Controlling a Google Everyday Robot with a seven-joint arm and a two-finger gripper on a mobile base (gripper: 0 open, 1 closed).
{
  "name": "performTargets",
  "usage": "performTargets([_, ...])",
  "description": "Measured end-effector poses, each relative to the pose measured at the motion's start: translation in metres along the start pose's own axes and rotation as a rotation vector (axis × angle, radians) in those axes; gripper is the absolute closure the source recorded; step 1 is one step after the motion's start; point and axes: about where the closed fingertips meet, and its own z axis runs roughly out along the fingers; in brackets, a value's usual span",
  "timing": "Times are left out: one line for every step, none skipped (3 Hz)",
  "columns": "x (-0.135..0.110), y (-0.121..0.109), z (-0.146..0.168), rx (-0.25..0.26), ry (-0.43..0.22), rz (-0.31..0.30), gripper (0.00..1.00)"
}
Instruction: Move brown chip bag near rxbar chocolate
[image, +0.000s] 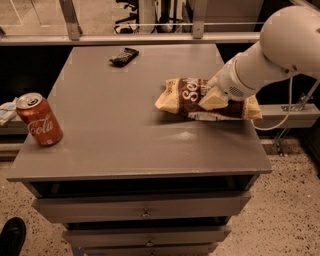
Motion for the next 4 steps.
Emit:
performTargets([-0.006,-0.013,-0.006,0.029,-0.015,-0.011,0.88])
performTargets([-0.016,-0.034,-0.022,0.087,-0.033,-0.033,1.0])
performTargets([-0.023,-0.059,-0.047,0.171,-0.053,-0.052,1.0])
performTargets([-0.025,-0.062,-0.05,0.182,-0.057,-0.054,1.0])
